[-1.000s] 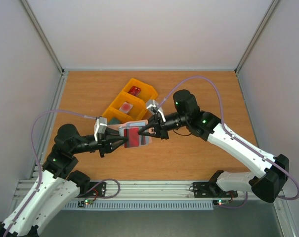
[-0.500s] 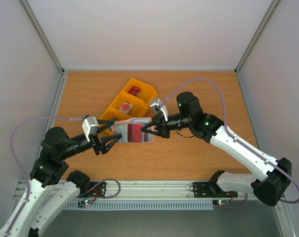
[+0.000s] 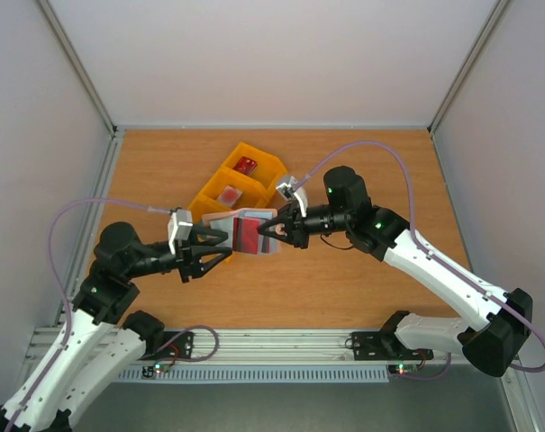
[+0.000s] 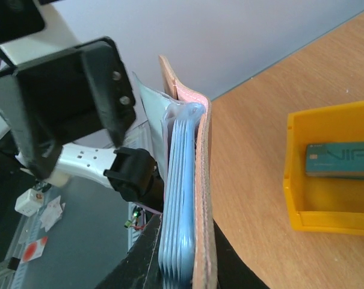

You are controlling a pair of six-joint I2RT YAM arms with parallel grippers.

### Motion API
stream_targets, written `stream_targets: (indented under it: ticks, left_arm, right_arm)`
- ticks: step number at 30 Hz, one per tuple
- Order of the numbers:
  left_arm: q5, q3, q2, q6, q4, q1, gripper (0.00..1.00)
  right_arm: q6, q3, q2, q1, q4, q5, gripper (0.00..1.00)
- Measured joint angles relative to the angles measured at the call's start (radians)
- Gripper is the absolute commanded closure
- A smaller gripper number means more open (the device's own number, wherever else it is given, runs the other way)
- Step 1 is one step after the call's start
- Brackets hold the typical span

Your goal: Take the credit cards out of the card holder

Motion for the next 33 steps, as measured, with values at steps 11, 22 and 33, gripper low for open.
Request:
stream_targets:
  ticks: [11,22,33]
  left_arm:
    - [-0.109,-0.015,0.037,-0.045,-0.019,-0.014,0.57]
    - [-0.039,-0.034,0.05,-0.032,-0.005,-0.044,0.77]
    - [0.018,-0.045,0.033,-0.055,0.012,-0.045,0.84]
  right_arm:
    - [-0.016,0.0,0.01,0.008,0.004,-0.103,0.99]
    - [-0.029,0.01,0.023,0.021,0.033,-0.155,0.99]
    - [-0.077,0.011,0.013,0.031,0.018,-0.187,0.99]
